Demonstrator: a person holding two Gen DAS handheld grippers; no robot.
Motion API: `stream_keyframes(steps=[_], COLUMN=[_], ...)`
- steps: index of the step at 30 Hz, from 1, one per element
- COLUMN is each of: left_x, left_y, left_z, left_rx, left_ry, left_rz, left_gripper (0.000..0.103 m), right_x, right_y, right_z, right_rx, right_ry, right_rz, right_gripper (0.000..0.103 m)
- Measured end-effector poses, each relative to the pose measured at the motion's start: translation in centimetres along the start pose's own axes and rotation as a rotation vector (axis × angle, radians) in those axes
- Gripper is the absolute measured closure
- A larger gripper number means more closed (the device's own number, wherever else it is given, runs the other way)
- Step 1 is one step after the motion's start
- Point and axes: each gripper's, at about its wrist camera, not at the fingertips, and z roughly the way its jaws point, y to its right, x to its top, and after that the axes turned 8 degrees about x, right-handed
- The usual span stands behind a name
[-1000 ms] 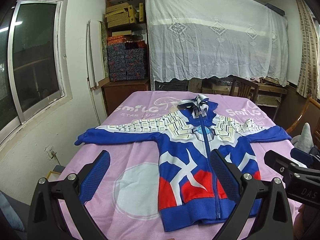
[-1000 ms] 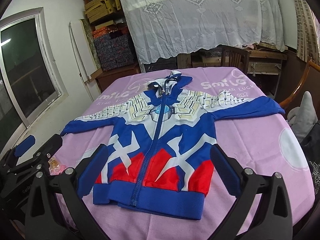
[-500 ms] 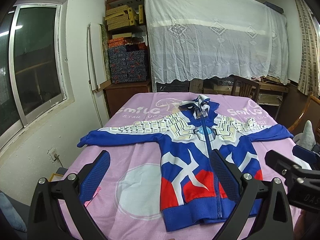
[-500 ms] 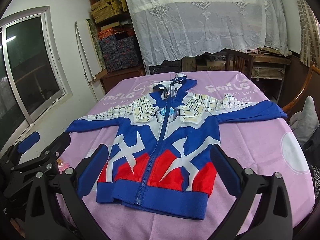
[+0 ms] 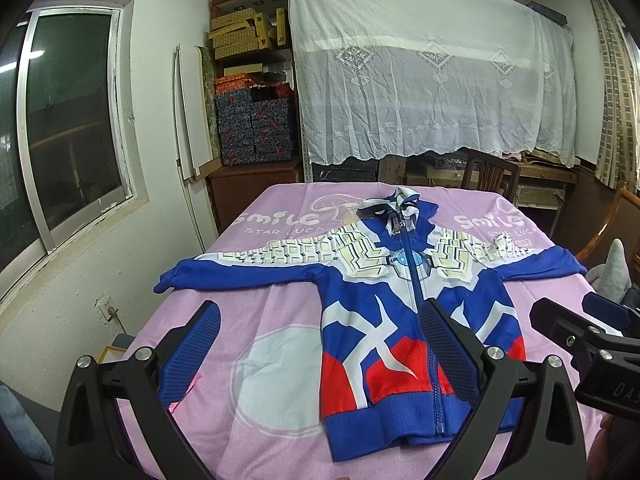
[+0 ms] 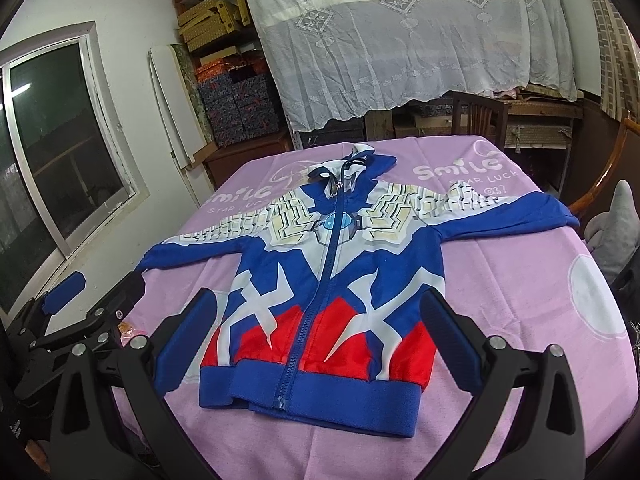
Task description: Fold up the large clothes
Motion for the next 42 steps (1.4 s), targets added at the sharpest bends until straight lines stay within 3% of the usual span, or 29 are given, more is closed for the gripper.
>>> stream_keyframes(steps=[42], left_x=[-0.6], left_y=[0.9], left_z=[0.6], left_rx=[-0.015], left_ry=[-0.028], left_rz=[0.024], left_gripper=[0.003], right_x=[-0.3], right_y=[1.1], right_z=[0.3], right_rx=[0.012], right_ry=[0.005], right_rz=[0.035], right_gripper=[0.004])
